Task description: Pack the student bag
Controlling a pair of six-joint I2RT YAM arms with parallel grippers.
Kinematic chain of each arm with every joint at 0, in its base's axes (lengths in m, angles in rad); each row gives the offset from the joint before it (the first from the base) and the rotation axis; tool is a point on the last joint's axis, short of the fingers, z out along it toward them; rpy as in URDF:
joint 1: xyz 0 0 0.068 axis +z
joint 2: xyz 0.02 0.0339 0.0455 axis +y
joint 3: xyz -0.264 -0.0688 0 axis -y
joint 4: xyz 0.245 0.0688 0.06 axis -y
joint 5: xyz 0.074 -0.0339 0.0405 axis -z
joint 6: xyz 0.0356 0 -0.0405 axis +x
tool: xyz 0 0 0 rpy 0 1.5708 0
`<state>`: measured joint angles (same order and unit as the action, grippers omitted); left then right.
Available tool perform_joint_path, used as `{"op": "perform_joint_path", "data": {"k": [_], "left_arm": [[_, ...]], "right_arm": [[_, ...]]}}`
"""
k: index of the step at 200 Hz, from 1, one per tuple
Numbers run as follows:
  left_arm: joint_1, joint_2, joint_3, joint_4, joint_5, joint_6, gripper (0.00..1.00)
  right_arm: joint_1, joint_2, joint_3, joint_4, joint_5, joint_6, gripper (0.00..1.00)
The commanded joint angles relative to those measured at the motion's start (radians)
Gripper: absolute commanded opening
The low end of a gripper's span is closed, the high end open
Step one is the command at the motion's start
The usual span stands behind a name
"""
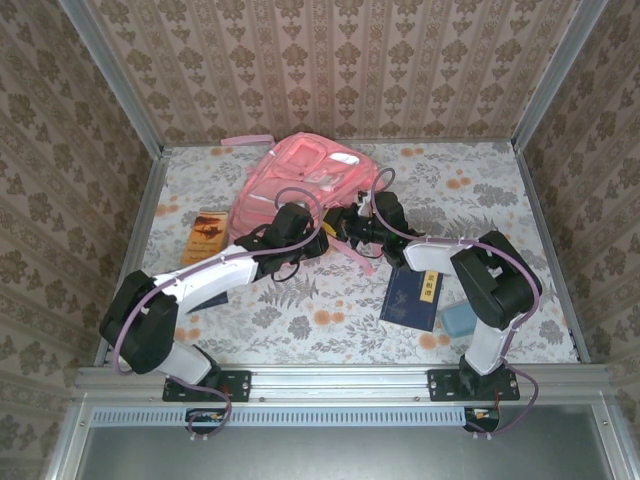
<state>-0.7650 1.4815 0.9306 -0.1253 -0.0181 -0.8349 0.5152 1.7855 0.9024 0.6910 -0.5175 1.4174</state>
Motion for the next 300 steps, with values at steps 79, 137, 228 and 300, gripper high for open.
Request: {"op": "perform_joint_path", "data": {"k": [79,137,228,300], "left_arm": [[-0.002,-0.029,-0.042,0.013,-0.109,0.018,0.03],[-0.002,-0.098,-0.09,-0.041,-0.173,0.064,0.0],[0.029,-0.21,-0.183,0.051,0.013,0.183,0.06],[-0.024,-0.05,-0.084,0.108,0.04,0.171,0.46]], "right_arm": [[0.011,-0.003,0.044,0.018,-0.005,-0.016,0.14],[-0.005,-0.035,0.027,-0.079,0.068,-0.061,0.11],[-0.042,-0.049,-0.007,-0.107,0.089,-0.071,0.1],[-0.013,-0.06,0.024,-0.09,0.035,-0.071,0.1]]}}
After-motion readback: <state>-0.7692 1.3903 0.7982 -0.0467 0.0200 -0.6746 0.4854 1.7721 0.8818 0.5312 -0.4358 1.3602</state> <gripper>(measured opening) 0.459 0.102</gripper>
